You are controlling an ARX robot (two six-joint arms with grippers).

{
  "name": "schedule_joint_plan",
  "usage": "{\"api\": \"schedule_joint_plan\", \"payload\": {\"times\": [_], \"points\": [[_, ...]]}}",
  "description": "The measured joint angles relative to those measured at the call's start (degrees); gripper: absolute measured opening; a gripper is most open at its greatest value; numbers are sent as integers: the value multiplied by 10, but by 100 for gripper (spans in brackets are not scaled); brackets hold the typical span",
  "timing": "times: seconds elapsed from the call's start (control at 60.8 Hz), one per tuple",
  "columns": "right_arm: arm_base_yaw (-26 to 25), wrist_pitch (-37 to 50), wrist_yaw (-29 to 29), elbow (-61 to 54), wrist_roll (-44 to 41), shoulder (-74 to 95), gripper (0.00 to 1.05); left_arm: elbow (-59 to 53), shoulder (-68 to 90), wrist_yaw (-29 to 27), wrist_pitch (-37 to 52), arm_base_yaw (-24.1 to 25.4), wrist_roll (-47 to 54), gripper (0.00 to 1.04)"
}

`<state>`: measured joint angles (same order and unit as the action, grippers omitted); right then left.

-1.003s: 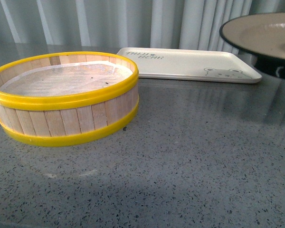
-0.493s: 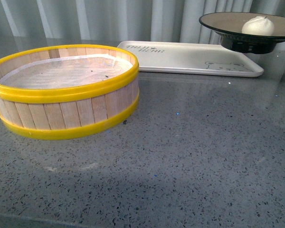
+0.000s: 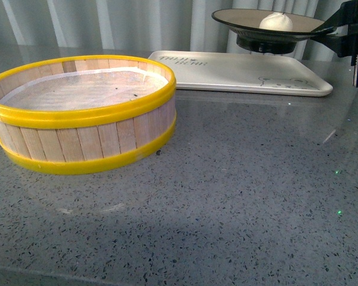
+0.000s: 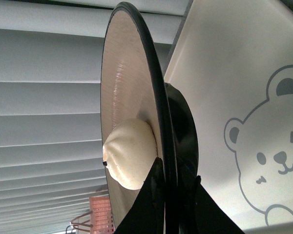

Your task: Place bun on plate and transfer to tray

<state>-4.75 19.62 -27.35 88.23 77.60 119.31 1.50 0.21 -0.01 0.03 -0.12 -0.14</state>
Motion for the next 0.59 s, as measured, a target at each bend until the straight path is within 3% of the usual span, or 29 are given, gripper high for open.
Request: {"api": "schedule_joint_plan", "payload": {"times": [0.592], "points": [[0,-66,3,68,-7,61,2,0,0,0,0,0,0,98]]}}
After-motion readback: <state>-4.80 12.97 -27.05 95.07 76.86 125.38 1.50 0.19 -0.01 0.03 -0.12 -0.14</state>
